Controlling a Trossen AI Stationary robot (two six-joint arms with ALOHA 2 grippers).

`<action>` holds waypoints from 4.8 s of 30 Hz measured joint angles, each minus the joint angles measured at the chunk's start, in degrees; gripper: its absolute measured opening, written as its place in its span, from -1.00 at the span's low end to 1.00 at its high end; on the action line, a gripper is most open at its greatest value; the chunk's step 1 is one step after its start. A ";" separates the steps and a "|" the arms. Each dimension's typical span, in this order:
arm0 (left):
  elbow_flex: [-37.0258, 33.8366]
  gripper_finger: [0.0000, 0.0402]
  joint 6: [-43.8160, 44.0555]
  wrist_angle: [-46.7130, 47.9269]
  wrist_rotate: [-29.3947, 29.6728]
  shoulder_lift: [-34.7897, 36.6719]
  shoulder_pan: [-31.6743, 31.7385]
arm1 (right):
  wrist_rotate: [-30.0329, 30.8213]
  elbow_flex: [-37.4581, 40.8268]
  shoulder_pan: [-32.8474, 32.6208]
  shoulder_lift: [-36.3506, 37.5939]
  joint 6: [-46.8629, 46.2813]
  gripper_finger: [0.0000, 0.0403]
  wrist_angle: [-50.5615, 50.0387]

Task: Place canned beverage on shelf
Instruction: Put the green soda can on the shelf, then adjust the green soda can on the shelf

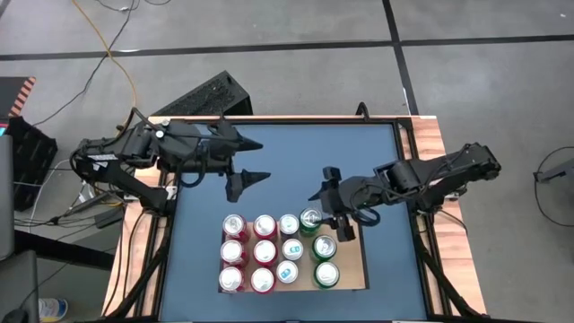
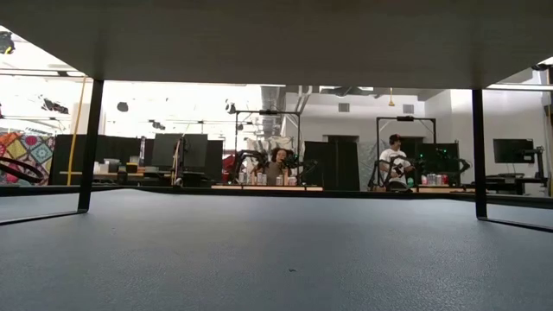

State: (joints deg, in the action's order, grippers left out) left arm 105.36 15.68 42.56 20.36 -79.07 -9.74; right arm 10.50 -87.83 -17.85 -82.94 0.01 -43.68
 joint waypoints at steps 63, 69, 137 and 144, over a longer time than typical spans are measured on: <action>-0.04 0.83 -2.56 3.36 5.86 -0.52 0.00 | -0.55 -14.11 -1.90 -1.01 -1.18 0.32 -14.40; -0.04 0.83 -2.49 3.60 5.07 -0.42 0.00 | -1.22 -14.49 -8.20 -1.09 -21.37 0.18 -27.81; -0.04 0.83 4.11 3.97 15.15 -0.20 -11.24 | 15.37 -1.99 -31.01 -10.34 -57.19 -0.18 -12.61; -0.04 0.83 5.05 3.93 15.32 -0.22 -11.26 | 15.78 -2.03 -30.16 -10.19 -49.88 -0.18 -11.10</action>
State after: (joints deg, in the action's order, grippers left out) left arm 105.32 20.73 46.49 35.68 -79.29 -20.99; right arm 26.29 -89.86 -48.00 -93.12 -49.87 -54.78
